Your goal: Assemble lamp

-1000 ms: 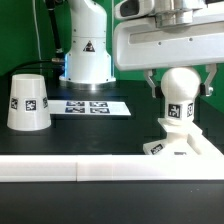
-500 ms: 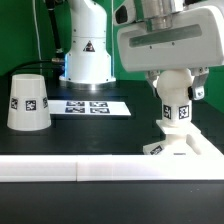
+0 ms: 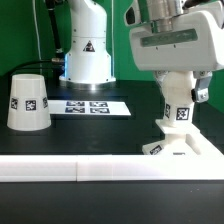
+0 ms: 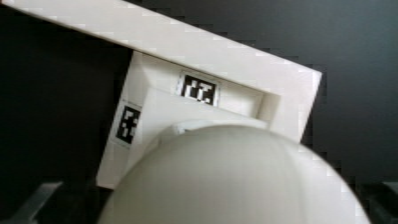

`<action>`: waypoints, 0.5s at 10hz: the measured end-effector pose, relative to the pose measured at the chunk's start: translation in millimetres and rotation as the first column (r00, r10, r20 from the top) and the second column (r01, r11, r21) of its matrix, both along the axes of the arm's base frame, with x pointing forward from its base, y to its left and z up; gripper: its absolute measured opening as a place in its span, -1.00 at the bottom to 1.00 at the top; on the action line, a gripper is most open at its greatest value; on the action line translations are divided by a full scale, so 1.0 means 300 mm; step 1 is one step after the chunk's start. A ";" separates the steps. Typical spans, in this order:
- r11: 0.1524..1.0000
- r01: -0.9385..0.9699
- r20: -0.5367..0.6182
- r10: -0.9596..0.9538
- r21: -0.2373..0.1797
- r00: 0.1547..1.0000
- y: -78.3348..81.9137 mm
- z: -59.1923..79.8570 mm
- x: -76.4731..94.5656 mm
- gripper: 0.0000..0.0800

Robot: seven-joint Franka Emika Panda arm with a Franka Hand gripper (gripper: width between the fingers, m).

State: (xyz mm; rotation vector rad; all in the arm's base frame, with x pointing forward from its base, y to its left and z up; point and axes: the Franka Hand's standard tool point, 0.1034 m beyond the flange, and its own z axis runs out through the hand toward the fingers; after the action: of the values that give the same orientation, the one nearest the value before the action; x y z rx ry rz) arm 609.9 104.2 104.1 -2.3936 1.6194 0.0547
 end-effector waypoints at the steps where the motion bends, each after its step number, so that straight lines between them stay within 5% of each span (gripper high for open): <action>1: 0.995 -0.096 0.018 0.097 -0.012 0.995 0.002 0.002 -0.002 0.73; 5: 0.899 -0.436 0.062 0.438 -0.049 0.897 0.006 0.022 0.003 0.75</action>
Offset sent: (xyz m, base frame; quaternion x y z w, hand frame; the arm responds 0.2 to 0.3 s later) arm 0.0017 -0.0008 0.0181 -0.0396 -0.0188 -0.2616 0.9642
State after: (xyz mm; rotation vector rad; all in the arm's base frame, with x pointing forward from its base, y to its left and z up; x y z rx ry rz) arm 610.8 106.1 110.8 -2.7046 1.0281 0.0214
